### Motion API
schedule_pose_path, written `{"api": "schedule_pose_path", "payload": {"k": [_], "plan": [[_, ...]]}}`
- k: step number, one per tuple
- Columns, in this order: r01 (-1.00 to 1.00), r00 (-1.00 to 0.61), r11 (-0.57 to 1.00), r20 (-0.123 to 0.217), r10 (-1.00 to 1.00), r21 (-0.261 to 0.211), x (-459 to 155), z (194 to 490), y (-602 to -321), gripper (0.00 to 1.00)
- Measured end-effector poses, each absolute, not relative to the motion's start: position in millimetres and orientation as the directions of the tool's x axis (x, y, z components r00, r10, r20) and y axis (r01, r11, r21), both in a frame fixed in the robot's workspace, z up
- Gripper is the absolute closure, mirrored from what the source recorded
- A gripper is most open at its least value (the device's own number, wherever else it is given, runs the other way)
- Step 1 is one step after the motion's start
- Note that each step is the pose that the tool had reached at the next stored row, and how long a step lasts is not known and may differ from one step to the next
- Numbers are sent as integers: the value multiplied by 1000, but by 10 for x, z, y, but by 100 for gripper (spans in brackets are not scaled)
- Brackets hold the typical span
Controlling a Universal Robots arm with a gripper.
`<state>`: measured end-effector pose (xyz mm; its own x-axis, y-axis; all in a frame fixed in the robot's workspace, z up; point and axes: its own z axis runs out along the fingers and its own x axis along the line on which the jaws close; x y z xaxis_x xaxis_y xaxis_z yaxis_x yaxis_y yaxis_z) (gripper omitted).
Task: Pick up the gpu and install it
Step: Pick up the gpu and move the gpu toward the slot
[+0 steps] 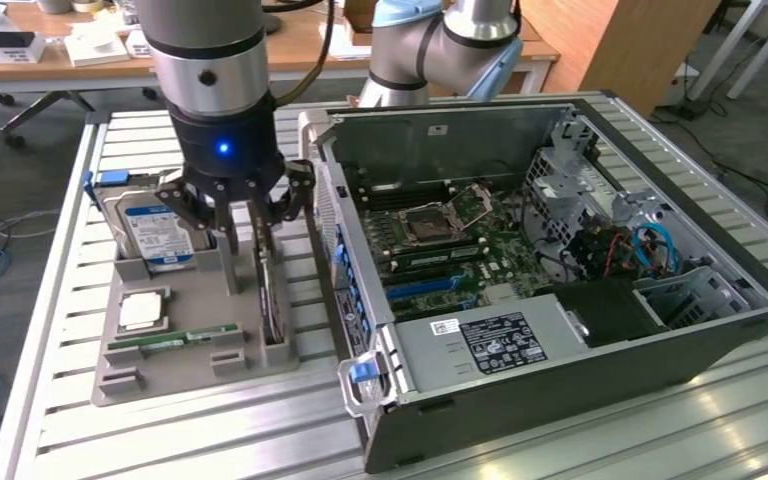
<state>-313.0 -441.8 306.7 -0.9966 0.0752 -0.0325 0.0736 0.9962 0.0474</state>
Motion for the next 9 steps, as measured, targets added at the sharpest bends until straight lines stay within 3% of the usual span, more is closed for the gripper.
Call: {"api": "schedule_pose_path", "payload": {"k": [9], "plan": [[74,-997,996,-35,75,48,-3131,2904,-4418,58]]}}
